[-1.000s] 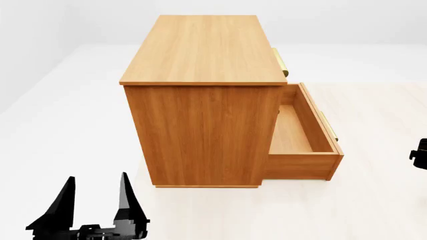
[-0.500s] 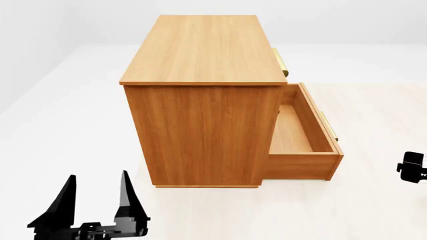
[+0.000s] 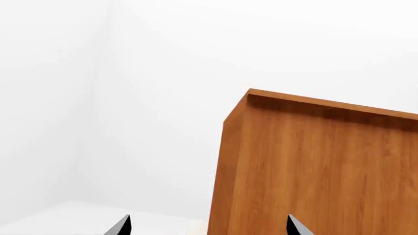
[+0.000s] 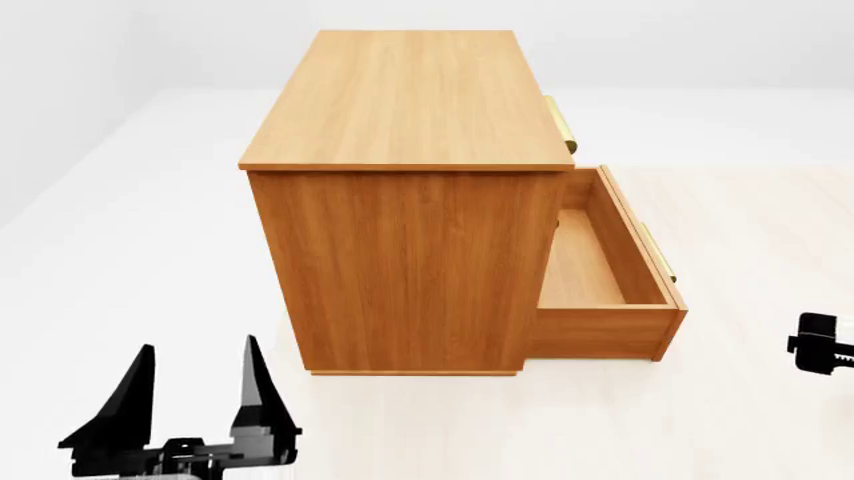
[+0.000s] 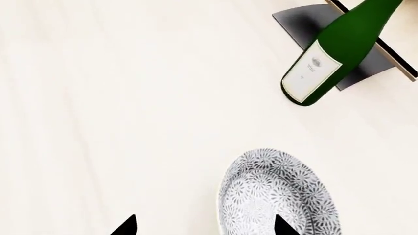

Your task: Put the bowl on top of the cabinet.

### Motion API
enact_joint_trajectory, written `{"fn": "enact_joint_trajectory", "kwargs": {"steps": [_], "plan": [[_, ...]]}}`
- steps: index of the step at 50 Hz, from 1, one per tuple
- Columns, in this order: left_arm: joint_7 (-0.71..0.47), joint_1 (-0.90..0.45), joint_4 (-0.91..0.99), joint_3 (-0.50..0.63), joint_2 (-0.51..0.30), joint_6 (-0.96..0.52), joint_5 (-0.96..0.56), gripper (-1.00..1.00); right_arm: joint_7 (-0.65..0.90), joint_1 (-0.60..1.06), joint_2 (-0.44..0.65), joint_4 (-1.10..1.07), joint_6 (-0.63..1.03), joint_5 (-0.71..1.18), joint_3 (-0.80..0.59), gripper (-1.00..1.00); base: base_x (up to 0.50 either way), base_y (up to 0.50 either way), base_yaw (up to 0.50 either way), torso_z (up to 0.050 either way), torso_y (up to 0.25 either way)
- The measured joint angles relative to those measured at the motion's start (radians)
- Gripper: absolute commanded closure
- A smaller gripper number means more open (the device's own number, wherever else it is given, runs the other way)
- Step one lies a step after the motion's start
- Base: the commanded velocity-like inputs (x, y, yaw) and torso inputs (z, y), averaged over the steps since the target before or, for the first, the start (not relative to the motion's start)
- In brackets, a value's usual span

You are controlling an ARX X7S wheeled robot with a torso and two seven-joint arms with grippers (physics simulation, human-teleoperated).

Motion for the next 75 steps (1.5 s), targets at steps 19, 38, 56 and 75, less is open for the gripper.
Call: {"fn": "enact_joint_trajectory", "kwargs": {"steps": [19,38,56,75], "plan": [[-0.008,-0.007,0.000,0.002,-0.002,-0.005,0.000,-1.00,-0.051,0.078,-0.008,0.121,0.001,-0.024,-0.077,-1.00,0.00,0.00,0.00,0.000,0.000],[-0.012,-0.017,-0.010,0.004,-0.004,-0.006,-0.004,-1.00,-0.068,0.119,-0.023,0.241,-0.019,-0.049,-0.114,-1.00,0.00,0.00,0.00,0.000,0.000],[-0.018,-0.023,-0.012,0.005,-0.007,-0.010,-0.008,-1.00,-0.056,0.158,-0.033,0.321,-0.058,-0.088,-0.146,-1.00,0.00,0.00,0.00,0.000,0.000],[-0.025,-0.024,-0.006,0.006,-0.013,-0.014,-0.007,-1.00,-0.100,0.224,-0.061,0.471,-0.138,-0.125,-0.198,-1.00,0.00,0.00,0.00,0.000,0.000]]}}
